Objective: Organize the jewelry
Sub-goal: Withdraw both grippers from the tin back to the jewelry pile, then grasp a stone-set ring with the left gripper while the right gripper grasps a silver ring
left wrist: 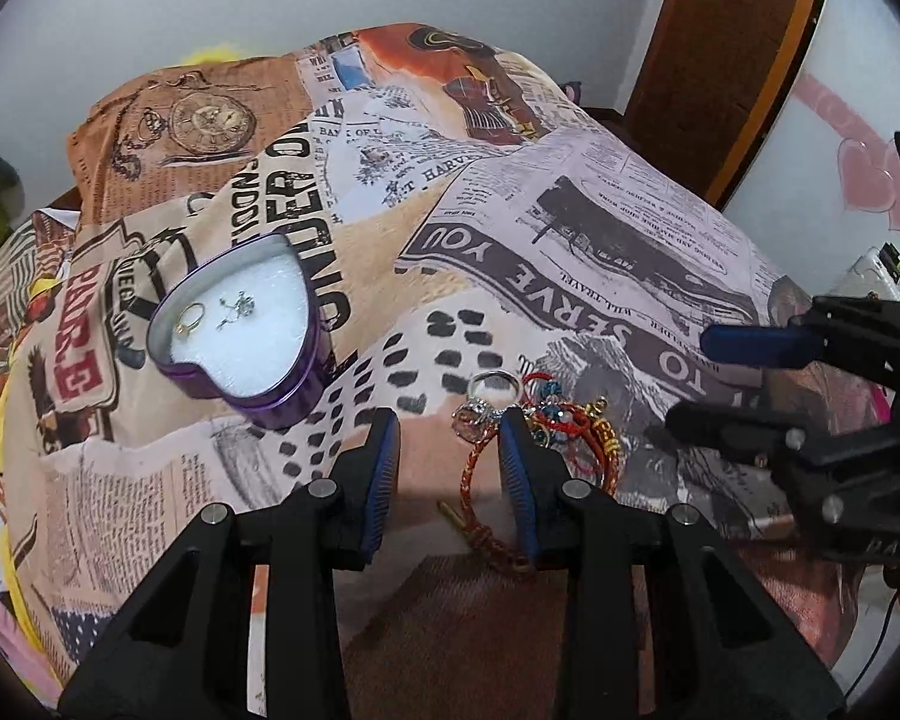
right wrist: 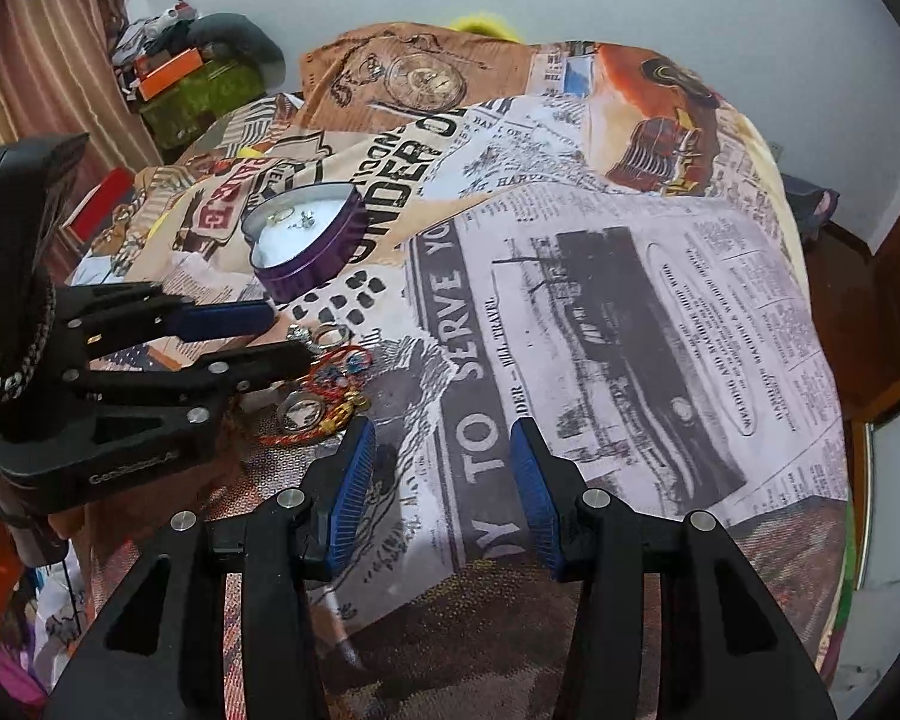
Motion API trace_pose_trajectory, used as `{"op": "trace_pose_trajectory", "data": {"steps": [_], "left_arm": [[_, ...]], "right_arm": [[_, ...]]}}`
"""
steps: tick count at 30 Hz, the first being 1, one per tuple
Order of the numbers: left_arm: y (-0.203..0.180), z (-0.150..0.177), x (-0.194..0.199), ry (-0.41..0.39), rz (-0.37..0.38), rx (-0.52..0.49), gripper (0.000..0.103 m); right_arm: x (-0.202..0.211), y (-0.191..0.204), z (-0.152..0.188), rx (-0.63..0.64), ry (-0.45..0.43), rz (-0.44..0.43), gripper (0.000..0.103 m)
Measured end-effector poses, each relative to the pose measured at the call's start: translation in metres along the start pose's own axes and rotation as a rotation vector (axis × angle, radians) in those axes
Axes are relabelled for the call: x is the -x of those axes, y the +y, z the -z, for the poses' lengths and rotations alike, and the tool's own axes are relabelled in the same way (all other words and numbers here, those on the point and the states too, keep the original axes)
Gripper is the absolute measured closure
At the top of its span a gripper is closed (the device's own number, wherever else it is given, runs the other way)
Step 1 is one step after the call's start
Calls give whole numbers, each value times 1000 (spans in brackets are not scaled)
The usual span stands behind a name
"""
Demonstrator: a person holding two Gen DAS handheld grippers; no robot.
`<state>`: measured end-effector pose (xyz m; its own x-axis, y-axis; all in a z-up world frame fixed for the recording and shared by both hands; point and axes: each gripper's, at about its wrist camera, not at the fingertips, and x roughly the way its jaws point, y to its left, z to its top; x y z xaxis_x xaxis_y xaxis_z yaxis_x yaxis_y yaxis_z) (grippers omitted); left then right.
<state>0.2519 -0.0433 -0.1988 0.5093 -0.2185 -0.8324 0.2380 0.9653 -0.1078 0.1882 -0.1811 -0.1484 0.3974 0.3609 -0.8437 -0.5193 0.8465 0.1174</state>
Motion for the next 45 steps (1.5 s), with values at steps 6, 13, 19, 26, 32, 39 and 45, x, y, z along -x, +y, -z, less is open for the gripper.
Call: {"op": "trace_pose_trajectory", "data": {"steps": [6, 13, 19, 26, 32, 39, 45], "left_arm": [[-1, -8, -7, -4, 37, -2, 89], [1, -5, 1, -26, 70, 0, 93], [8, 10, 27, -60, 62, 9, 93], [11, 36, 47, -64, 65, 8, 93], [13, 51, 48, -53, 91, 28, 93], [17, 62, 45, -53, 106, 59, 93], [18, 64, 48, -82, 77, 75, 93]], "right_arm": [[-3, -3, 0, -8, 2, -13, 60], [-1, -4, -4, -23, -5, -34, 60], [7, 10, -8, 7, -59, -29, 60], [2, 36, -14, 65, -76, -51, 63], [-15, 51, -16, 86, -27, -76, 79], [-26, 55, -8, 110, 13, -51, 79], [-28, 56, -8, 110, 7, -20, 83]]}}
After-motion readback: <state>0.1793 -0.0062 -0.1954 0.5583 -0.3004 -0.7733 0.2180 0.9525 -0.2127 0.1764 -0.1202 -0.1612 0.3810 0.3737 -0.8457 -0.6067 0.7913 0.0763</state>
